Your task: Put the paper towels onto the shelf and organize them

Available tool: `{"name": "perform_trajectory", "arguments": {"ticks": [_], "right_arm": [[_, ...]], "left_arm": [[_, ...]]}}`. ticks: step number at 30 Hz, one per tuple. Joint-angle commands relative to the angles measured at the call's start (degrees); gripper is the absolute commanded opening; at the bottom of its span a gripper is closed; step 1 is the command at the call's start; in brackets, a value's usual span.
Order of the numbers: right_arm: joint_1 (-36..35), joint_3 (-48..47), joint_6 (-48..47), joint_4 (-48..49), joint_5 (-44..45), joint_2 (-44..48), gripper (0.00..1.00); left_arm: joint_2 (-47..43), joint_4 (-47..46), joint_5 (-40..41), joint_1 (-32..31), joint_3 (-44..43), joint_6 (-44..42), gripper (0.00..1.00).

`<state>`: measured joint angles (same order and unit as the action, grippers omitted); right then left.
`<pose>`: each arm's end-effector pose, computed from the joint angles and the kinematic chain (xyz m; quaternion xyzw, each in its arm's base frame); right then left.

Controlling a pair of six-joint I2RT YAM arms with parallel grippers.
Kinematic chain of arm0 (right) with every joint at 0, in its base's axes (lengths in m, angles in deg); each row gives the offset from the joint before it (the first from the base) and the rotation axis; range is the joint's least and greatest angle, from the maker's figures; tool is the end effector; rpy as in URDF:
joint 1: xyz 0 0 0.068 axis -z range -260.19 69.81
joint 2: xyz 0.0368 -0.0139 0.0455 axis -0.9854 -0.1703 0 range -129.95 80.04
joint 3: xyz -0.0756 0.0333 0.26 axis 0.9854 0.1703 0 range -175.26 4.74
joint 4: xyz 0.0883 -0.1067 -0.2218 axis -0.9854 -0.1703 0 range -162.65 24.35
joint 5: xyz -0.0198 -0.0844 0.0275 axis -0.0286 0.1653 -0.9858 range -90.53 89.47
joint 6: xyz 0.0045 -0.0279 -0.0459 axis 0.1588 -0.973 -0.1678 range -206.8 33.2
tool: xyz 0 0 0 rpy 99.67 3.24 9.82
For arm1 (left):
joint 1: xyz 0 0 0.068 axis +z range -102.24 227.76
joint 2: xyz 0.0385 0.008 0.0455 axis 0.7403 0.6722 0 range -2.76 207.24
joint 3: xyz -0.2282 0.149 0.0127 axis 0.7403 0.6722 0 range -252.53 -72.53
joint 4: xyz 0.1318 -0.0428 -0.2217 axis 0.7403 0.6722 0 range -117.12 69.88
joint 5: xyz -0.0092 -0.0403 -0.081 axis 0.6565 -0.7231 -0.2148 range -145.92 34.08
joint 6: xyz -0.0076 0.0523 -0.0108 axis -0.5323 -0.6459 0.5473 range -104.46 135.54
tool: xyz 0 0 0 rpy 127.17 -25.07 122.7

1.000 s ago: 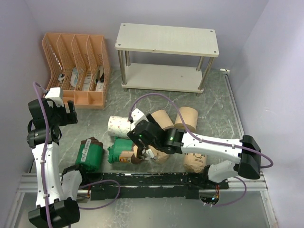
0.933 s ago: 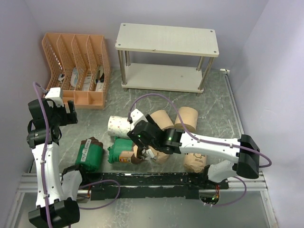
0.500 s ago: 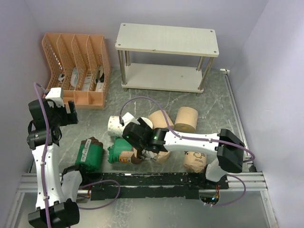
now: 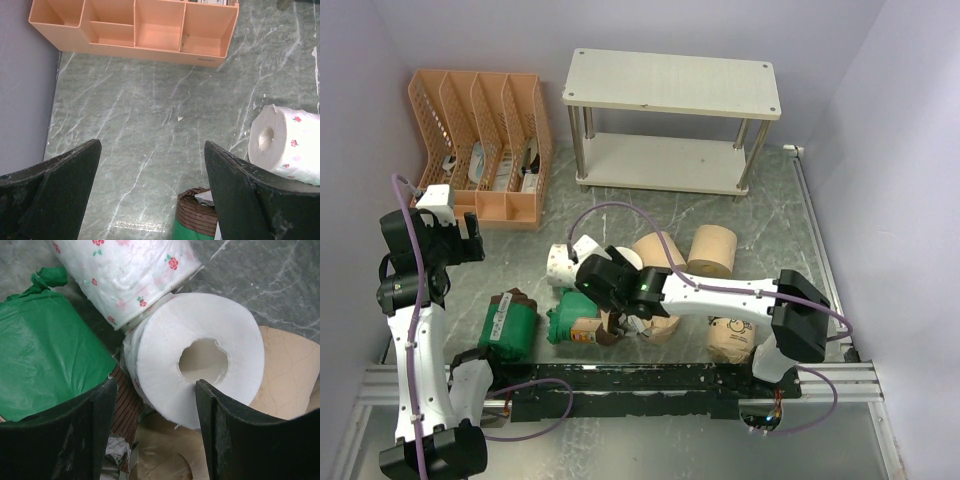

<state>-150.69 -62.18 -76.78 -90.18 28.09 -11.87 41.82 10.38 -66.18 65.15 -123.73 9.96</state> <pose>0.1310 0.3190 0.2481 -0.3840 0.8285 0.0397 0.4056 0.1565 0.0424 0.3307 -0.0452 0.8663 0.0216 0.4970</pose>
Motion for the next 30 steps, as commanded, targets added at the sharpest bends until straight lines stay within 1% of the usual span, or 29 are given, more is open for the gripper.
{"name": "perform_trajectory", "arguments": {"ticks": [1,3,6,8,10,11,12,13,23,26,30], "right_arm": [[0.8,-0.8,-1.3,0.9,-1.5,-2.4,0.64],[1.0,-0.8,-1.7,1.2,-2.1,-3.6,0.58],[1.1,-1.7,-2.4,0.8,-3.1,-5.5,0.43],[1.2,-2.6,-2.5,0.0,-3.1,-6.4,0.37],[1.3,-2.9,-2.8,-0.4,-3.1,-6.4,0.26],[1.5,-2.9,-2.9,-0.5,-3.4,-6.2,0.19],[1.7,-2.9,-2.9,-0.7,-3.8,-6.0,0.03],[2.0,-2.9,-2.8,-1.2,-4.3,-5.7,0.0],[4.7,-2.6,-2.7,-6.9,-5.9,2.2,0.0],[4.7,-4.2,-2.9,-9.5,-2.7,3.0,0.0],[4.8,-11.6,-4.9,-14.8,2.9,3.7,0.0]], "left_arm": [[-0.9,-1.3,0.3,-0.4,-0.3,-0.3,0.95],[-0.8,-1.3,0.3,-0.4,-0.3,-0.3,0.95],[-0.9,-1.5,0.4,-0.4,0.1,-0.6,0.95],[-0.8,-1.4,0.0,-0.4,0.0,-0.8,0.95],[-0.8,-1.4,0.1,-0.5,0.0,-0.7,0.95],[-0.8,-1.4,0.0,-0.4,0.0,-0.7,0.95],[-0.8,-1.4,0.0,-0.5,0.0,-0.7,0.95],[-0.9,-1.4,0.0,-0.5,0.0,-0.7,0.95],[-0.9,-1.4,-0.3,-0.7,0.0,-0.9,0.95],[-0.9,-1.3,-0.3,-0.6,0.0,-0.9,0.95],[-0.8,-1.3,-0.4,-0.7,-0.1,-0.9,0.95]]}}
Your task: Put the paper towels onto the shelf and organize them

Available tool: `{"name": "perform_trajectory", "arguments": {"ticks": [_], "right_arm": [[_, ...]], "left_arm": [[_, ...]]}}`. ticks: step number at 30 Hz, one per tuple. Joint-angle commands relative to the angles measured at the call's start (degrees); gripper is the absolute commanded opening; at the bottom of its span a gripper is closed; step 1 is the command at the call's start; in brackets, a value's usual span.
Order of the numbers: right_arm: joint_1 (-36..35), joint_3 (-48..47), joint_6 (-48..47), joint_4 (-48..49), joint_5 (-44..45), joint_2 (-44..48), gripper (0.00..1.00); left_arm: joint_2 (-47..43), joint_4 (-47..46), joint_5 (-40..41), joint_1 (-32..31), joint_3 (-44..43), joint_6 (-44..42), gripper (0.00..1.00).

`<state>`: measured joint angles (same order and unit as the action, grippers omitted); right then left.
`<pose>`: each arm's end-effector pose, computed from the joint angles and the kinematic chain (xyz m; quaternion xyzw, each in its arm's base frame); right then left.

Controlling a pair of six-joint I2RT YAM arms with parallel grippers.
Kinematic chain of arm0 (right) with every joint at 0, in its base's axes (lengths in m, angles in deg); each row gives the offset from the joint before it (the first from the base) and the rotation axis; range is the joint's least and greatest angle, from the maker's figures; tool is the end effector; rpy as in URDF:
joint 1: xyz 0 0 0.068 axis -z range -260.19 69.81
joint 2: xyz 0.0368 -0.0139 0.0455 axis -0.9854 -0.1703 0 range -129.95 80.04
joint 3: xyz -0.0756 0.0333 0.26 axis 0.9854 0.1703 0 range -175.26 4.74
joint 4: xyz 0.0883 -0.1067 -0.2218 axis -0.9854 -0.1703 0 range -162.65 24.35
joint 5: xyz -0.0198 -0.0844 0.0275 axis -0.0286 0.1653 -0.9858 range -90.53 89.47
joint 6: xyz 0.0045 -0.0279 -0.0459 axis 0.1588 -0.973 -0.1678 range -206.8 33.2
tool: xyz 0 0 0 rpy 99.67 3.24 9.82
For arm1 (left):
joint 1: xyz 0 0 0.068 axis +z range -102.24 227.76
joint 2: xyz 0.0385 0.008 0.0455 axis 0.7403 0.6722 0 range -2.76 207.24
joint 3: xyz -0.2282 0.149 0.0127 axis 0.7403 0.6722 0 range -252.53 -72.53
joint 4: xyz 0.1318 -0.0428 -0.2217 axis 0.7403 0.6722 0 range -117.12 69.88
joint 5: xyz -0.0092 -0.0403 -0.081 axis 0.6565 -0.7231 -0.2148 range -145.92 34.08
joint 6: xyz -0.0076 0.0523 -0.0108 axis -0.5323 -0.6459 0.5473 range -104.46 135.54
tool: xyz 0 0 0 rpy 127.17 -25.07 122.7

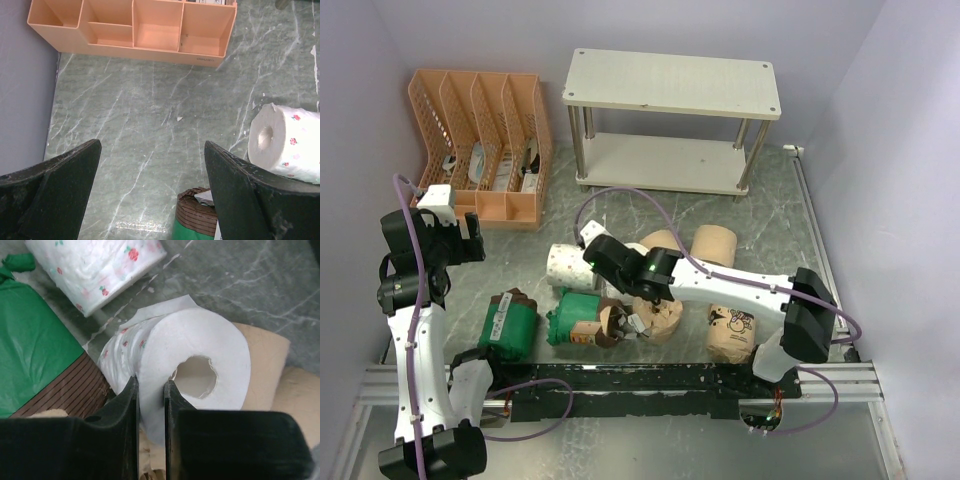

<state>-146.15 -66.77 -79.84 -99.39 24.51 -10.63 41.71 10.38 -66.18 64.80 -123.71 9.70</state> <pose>0.1515 0.3028 0.2689 -0.3957 0.8395 0.0193 0.3718 0.1563 0.0413 0.3309 -0.0405 0.8661 0.0214 0.4977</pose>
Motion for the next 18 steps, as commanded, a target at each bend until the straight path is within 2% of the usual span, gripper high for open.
{"name": "perform_trajectory", "arguments": {"ticks": [1,10,15,18], "right_arm": [[0.3,-9.0,-2.4,-6.5,7.5,2.6,0.0],[2.5,-26.6,-6.6,-18.0,18.0,-1.3,0.0],[10.5,-42.5,-4.3,-28.2,20.7,-4.7,0.0],[15.0,-54.0,-5.4,-30.9,21.4,-5.6,0.0]], "left_arm": [[-0.7,-1.3,-0.4,-0.3,-0.1,-0.7,0.95],[-0.8,-1.0,0.5,-1.5,-0.5,-0.2,0.95],[-0.8,-1.0,0.5,-2.7,-0.6,-0.1,0.95],[-0.7,-0.9,0.1,-3.2,-0.6,-0.1,0.95]]}}
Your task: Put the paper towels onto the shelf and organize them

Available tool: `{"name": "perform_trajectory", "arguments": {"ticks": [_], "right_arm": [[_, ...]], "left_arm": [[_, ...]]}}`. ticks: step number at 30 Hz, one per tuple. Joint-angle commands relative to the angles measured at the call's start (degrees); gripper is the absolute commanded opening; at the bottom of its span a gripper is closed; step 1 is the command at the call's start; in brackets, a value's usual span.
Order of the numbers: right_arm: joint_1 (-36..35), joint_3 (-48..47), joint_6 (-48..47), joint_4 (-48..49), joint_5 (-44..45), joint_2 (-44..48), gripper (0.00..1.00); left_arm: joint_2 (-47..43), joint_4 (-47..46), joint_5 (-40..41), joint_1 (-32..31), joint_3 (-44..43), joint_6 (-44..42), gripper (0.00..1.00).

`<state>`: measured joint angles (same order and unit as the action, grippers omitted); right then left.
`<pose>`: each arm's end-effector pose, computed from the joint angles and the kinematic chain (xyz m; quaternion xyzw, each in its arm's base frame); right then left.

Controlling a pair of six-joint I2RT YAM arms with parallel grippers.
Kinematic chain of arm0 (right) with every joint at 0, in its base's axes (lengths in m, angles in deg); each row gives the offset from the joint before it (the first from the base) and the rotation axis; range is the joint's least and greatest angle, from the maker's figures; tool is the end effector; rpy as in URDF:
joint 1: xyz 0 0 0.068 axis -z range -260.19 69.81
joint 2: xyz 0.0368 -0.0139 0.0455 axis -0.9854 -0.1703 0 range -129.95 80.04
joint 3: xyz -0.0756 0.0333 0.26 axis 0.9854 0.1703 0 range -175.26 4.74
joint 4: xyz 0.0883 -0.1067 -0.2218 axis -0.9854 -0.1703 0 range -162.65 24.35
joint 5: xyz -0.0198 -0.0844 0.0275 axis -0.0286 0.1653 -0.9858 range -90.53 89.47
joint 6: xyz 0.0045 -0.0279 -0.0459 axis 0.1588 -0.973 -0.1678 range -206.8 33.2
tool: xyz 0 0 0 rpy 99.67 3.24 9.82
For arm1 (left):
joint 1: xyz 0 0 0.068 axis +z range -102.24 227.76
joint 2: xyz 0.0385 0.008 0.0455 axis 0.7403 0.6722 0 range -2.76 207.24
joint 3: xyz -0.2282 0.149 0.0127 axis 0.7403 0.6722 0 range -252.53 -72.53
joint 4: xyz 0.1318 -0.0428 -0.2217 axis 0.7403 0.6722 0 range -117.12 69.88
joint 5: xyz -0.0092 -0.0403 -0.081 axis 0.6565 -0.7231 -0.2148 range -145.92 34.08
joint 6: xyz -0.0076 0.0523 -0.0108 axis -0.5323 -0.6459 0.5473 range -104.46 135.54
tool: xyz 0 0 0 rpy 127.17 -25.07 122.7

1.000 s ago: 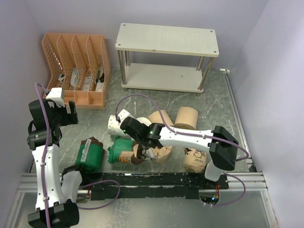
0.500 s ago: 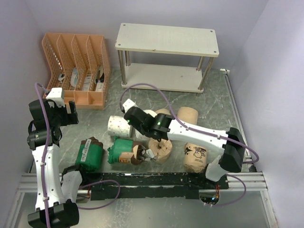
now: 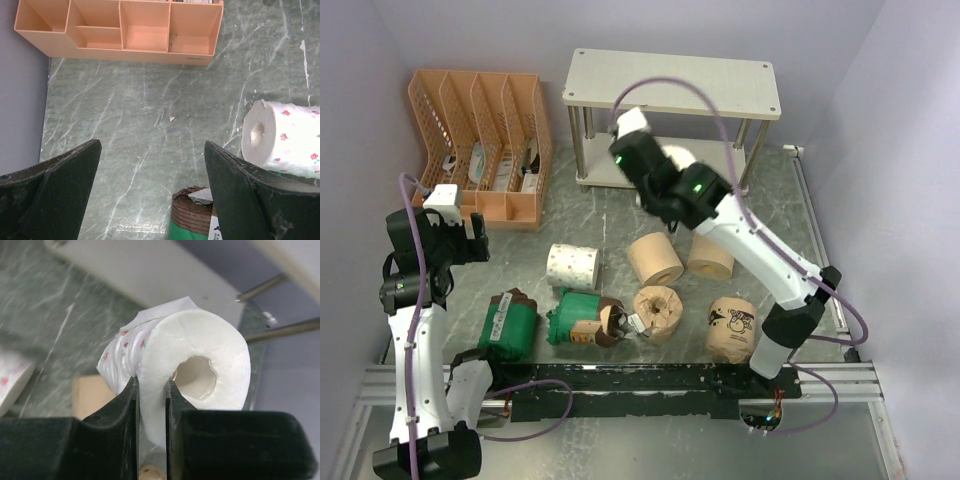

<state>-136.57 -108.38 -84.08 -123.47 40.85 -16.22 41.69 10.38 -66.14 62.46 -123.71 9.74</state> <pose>0.2089 0.2717 0.4383 -0.2533 0.8257 -0.0882 0.4962 0.1578 0.0349 0.3309 -0.0233 0.8667 0.0114 0.4981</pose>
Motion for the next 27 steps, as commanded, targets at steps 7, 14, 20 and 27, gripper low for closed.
{"name": "perform_trajectory", "arguments": {"ticks": [7,14,20,27], "right_arm": [[14.3,-25.5,-9.1,0.2,8.2,-0.2,0.0],[20.2,-30.1,-19.1,13.9,11.9,-3.6,0.0],[26.0,-30.7,-26.9,30.8,10.4,-5.5,0.0],[31.9,-32.8,-24.7,32.5,5.6,-11.6,0.0]], "left_arm": [[-0.7,-0.6,-0.7,-1.3,-0.9,-0.3,0.95],[-0.8,-0.5,-0.9,-2.3,-1.0,-0.4,0.95],[-1.1,-0.1,0.0,-3.3,-1.3,-0.5,0.95],[-1.8,-0.2,0.5,-4.3,-1.1,-0.6,0.95]]}}
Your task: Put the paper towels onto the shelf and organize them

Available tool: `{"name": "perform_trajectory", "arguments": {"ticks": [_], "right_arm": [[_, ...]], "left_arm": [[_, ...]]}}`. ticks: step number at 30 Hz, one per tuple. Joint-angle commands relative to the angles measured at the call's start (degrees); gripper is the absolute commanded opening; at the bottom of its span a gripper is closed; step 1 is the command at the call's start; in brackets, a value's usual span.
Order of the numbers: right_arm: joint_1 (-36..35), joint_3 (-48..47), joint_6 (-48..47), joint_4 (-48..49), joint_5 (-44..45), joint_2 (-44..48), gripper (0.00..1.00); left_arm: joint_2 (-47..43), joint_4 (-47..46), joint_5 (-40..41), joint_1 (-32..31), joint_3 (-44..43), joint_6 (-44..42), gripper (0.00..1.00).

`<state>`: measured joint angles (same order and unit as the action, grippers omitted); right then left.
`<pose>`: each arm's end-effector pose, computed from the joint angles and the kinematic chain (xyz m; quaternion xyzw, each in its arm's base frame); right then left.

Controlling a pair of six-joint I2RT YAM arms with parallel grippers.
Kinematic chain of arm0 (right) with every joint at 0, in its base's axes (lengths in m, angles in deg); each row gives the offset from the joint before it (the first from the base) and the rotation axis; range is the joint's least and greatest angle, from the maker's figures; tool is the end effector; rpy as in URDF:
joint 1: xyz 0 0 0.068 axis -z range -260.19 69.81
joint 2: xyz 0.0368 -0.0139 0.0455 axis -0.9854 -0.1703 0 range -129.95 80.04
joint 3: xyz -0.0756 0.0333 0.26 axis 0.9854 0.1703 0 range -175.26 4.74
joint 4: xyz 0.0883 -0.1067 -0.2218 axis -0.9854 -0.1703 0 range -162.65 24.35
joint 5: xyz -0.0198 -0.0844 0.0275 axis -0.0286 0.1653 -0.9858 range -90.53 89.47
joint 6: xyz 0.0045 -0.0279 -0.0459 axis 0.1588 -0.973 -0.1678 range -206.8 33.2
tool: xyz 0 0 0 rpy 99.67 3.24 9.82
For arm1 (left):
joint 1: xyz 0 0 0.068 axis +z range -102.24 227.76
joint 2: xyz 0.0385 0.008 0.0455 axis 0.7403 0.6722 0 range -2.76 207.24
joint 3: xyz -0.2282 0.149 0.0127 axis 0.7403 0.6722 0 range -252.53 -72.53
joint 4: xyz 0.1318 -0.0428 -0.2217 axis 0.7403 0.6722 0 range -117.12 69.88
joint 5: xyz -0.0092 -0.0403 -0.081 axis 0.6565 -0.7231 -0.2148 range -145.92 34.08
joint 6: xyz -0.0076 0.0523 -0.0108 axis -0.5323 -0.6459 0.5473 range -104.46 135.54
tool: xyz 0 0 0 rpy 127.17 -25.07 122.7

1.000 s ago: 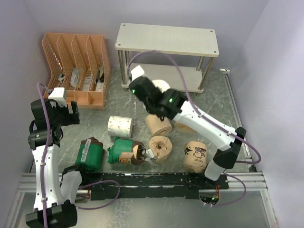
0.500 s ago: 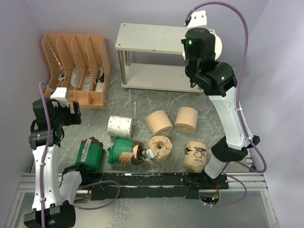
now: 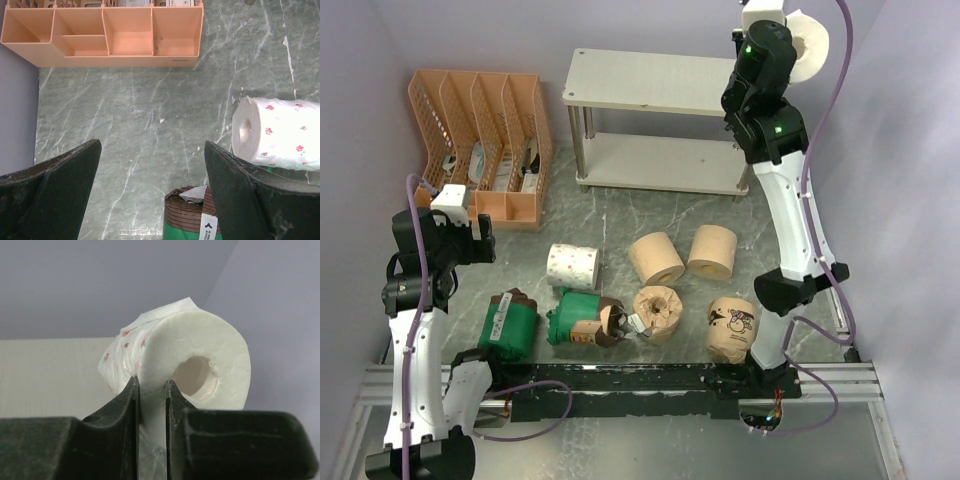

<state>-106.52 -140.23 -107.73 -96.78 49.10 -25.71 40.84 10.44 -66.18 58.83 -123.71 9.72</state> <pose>0.3164 0.1264 0.5826 0.0519 0.6721 -0.2425 0.6977 0.1565 0.0242 0.3329 0.0052 0.8636 -0.0034 0.5041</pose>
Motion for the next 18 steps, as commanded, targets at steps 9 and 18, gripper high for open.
{"name": "perform_trajectory", "arguments": {"ticks": [9,18], "right_arm": [[7.7,-0.4,7.4,3.1,-14.0,-5.3,0.0],[12.3,0.4,11.4,0.8,-19.4,-7.6,0.0]], "left_arm": [[-1.2,-0.7,1.8,-1.1,-0.8,-0.5,0.95],[-1.0,-0.8,2.5,-1.1,-0.8,-0.4,0.95]]}}
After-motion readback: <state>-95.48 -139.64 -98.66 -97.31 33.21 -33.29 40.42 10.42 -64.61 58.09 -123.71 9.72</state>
